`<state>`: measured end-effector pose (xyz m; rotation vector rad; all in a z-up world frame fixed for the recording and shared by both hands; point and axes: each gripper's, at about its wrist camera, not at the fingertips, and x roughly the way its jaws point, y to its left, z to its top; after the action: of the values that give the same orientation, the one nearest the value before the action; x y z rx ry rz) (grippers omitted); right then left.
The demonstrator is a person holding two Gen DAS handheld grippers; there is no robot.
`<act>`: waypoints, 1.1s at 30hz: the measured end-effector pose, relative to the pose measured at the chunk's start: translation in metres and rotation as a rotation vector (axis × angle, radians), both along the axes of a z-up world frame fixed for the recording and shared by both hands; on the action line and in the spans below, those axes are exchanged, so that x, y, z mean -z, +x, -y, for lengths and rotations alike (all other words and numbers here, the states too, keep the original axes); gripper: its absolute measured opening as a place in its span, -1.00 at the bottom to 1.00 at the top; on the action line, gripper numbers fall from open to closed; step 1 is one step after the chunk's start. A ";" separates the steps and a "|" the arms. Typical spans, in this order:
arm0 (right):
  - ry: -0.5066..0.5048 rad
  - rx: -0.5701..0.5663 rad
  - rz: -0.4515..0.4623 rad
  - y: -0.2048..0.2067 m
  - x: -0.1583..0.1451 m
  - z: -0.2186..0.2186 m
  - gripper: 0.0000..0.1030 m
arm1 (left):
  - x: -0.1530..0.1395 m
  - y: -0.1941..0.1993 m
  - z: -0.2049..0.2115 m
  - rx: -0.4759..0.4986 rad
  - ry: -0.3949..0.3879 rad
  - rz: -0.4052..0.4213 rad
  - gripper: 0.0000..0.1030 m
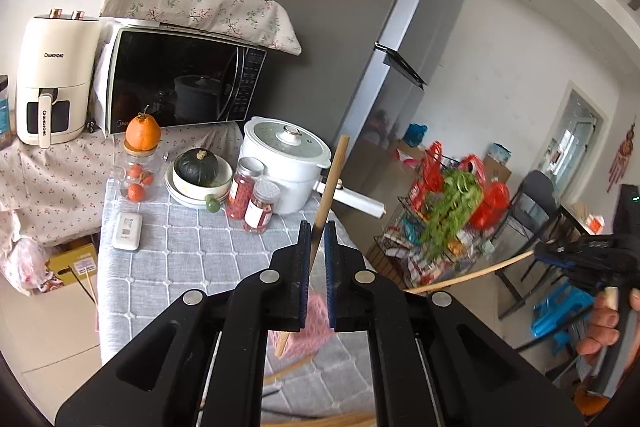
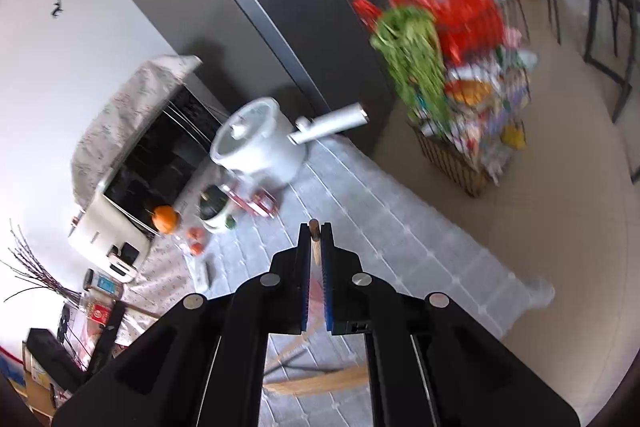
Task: Organize utensils
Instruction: 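Carry both held sticks over the pink basket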
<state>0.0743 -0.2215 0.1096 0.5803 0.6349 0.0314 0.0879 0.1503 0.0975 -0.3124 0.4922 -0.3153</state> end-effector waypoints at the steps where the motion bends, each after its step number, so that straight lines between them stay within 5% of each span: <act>1: -0.003 -0.008 0.015 0.002 -0.005 -0.002 -0.90 | 0.001 0.007 0.003 -0.007 -0.002 -0.003 -0.88; 11: -0.031 -0.142 0.058 0.031 -0.013 -0.038 -0.90 | 0.011 0.046 0.030 0.001 -0.053 -0.005 -0.88; 15: -0.036 -0.170 0.062 0.034 -0.005 -0.043 -0.90 | 0.004 0.045 0.033 -0.010 -0.012 0.028 -0.88; 18: 0.054 -0.174 0.075 0.031 0.005 -0.031 -0.90 | 0.016 0.062 0.028 -0.040 0.067 -0.048 -0.78; 21: 0.141 -0.139 0.094 0.027 0.023 -0.013 -0.90 | 0.057 0.089 0.023 -0.040 0.184 -0.227 -0.26; 23: 0.222 -0.126 0.075 0.028 0.045 0.001 -0.90 | 0.093 0.102 0.016 -0.051 0.247 -0.339 -0.24; 29: 0.359 -0.104 -0.024 0.040 0.106 0.019 -0.89 | 0.206 0.123 -0.018 -0.043 0.268 -0.608 -0.24; 33: 0.391 -0.095 -0.072 0.050 0.130 0.022 -0.89 | 0.241 0.133 -0.007 0.053 0.287 -0.613 -0.26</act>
<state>0.1240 -0.2436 -0.0208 0.9317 0.7321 0.2286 0.2208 0.1573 -0.1436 -0.1094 1.1382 -0.1912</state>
